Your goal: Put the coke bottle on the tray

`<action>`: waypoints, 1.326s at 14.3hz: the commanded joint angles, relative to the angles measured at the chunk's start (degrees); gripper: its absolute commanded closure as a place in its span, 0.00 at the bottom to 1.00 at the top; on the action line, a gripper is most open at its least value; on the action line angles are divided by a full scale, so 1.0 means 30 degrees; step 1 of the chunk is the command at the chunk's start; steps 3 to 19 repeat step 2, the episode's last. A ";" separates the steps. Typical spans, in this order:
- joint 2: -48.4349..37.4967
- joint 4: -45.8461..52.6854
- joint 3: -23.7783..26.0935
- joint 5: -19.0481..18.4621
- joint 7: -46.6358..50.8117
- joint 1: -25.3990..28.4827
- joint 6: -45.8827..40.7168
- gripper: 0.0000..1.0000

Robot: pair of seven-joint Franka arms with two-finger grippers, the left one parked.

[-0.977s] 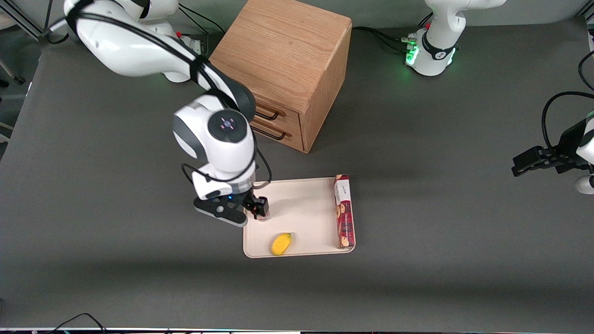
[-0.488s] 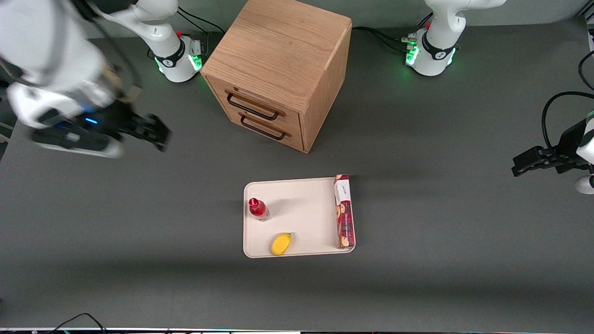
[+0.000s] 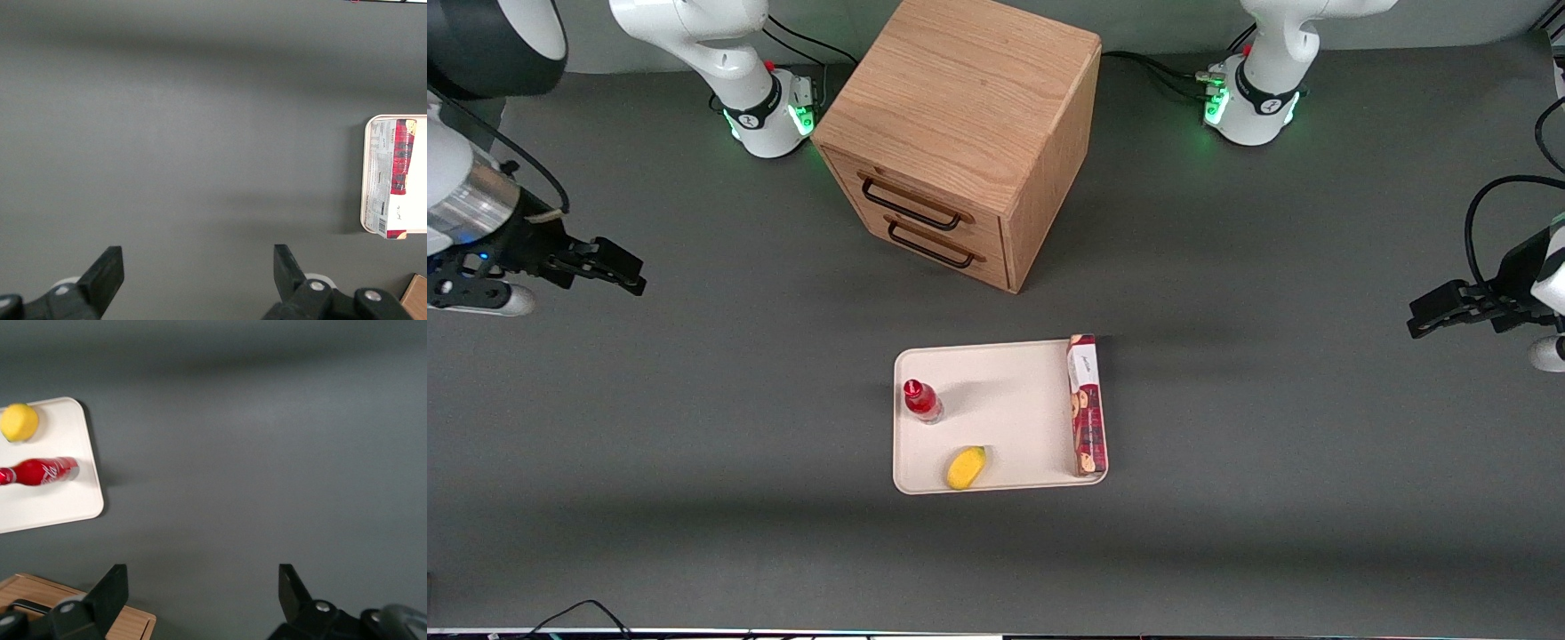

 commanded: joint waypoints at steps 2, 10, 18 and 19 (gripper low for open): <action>-0.0413 0.0582 -0.0024 0.0308 -0.0597 0.0235 0.0257 0.00; -0.0413 0.0582 -0.0024 0.0308 -0.0597 0.0235 0.0257 0.00; -0.0413 0.0582 -0.0024 0.0308 -0.0597 0.0235 0.0257 0.00; -0.0413 0.0582 -0.0024 0.0308 -0.0597 0.0235 0.0257 0.00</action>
